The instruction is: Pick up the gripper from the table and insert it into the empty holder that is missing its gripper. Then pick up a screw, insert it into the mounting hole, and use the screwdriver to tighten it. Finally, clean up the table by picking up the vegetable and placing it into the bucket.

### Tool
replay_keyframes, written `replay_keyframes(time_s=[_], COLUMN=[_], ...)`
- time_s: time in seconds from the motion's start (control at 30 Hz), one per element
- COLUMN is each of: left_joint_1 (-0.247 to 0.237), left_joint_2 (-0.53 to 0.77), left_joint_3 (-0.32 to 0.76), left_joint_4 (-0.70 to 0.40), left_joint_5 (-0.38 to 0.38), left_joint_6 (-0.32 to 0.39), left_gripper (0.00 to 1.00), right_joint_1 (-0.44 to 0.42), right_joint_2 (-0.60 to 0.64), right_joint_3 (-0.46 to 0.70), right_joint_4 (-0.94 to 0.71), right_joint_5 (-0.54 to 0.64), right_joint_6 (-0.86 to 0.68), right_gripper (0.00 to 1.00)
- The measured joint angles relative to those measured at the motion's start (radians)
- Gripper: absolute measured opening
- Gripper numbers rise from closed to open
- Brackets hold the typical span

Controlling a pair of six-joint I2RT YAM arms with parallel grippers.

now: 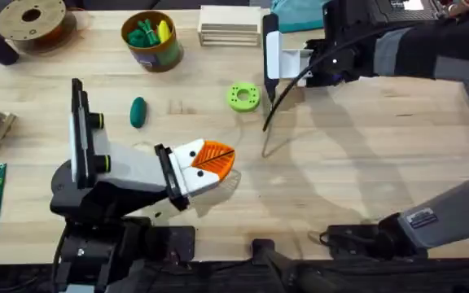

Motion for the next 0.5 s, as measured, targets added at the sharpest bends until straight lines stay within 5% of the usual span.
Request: replay_keyframes(time_s=[0.17, 0.27, 0.37, 0.5], left_joint_1=[0.0, 0.0, 0.0, 0.0], left_joint_2=[0.0, 0.0, 0.0, 0.0], left_joint_3=[0.0, 0.0, 0.0, 0.0], left_joint_4=[0.003, 0.003, 0.003, 0.004], left_joint_5=[-0.017, -0.022, -0.023, -0.023], left_joint_6=[0.0, 0.0, 0.0, 0.0], left_gripper=[0.004, 0.004, 0.004, 0.004], right_joint_1=[0.0, 0.0, 0.004, 0.025], right_joint_2=[0.0, -0.001, -0.003, -0.058], right_joint_3=[0.004, 0.01, 0.013, 0.013], right_joint_4=[0.007, 0.004, -0.004, -0.033], right_joint_5=[0.007, 0.011, 0.015, 0.014], right_joint_6=[-0.011, -0.013, 0.006, 0.323], right_gripper=[0.464, 0.854, 0.887, 0.888])
